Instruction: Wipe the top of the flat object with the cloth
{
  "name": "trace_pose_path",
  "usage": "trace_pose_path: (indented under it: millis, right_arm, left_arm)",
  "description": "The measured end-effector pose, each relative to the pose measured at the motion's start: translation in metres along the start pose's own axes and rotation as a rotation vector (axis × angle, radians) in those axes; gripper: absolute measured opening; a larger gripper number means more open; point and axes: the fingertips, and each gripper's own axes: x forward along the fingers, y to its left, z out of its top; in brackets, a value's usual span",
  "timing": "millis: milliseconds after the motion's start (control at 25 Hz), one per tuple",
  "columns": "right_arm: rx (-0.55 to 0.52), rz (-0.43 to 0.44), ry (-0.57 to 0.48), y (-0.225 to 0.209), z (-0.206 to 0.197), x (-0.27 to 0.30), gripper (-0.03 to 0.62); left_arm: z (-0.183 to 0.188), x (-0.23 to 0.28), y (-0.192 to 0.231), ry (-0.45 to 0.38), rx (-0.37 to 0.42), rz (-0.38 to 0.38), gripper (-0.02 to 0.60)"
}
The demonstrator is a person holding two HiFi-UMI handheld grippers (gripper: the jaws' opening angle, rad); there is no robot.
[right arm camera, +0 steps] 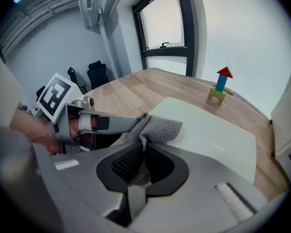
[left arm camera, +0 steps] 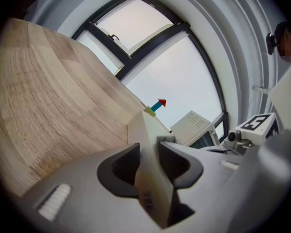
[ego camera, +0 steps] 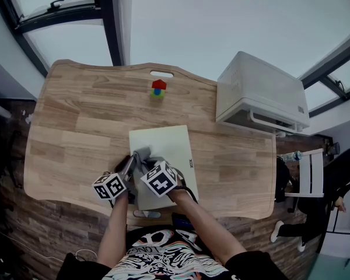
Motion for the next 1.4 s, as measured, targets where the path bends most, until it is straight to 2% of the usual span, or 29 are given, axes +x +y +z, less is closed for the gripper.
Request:
trace_pose_path:
  millis: [1400]
  right_arm:
    - [-0.039,0.071,0.012,0.024,-0.019,-0.009,0.020]
  left_arm:
    - [0.001,0.000,0.000,-0.008,0.000,0.001,0.179]
